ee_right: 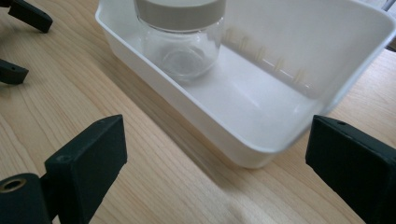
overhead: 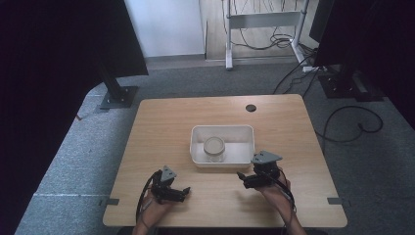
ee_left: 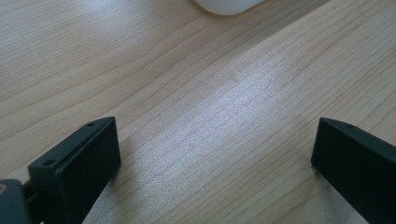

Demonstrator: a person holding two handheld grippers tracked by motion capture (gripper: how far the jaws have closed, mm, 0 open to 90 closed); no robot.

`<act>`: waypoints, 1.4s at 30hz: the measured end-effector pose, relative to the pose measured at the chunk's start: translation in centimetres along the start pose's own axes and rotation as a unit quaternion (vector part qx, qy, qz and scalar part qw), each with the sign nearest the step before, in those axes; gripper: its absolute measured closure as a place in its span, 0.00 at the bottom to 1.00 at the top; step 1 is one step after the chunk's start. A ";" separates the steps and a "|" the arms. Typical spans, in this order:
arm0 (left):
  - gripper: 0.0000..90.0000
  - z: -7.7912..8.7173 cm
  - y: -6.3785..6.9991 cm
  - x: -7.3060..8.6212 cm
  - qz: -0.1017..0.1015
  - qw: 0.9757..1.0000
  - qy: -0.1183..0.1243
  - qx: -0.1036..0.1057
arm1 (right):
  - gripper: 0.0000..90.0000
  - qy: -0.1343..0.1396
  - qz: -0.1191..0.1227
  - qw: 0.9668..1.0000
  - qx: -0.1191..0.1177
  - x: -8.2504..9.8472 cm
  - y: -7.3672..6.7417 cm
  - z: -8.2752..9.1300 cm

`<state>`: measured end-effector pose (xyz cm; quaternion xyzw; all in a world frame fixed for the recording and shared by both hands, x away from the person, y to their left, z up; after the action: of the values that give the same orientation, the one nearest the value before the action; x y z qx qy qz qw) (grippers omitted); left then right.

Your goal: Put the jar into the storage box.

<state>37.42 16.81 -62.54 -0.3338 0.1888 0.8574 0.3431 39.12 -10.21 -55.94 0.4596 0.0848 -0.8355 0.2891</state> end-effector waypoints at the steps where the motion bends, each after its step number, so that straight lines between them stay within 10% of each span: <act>1: 0.01 0.0 0.0 0.0 0.000 1.000 0.000 0.000 | 0.06 0.000 0.000 1.000 0.001 0.2 0.1 0.1; 42: 0.01 0.0 0.0 0.0 0.000 1.000 0.000 0.000 | 0.05 -0.048 -0.046 0.996 0.051 8.1 4.2 3.6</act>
<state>37.42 16.81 -62.54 -0.3341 0.1888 0.8575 0.3427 35.58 -18.41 -60.02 0.4283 0.0488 -0.8724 0.2305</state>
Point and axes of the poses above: each handheld gripper's, and its own axes: z roughly backward along the jaws, x roughly out of its underside, y roughly to its right, the point moved 10 cm from there along -z, roughly forward along the jaws, and after that the axes turned 9 degrees about x, right-handed, at the moved point
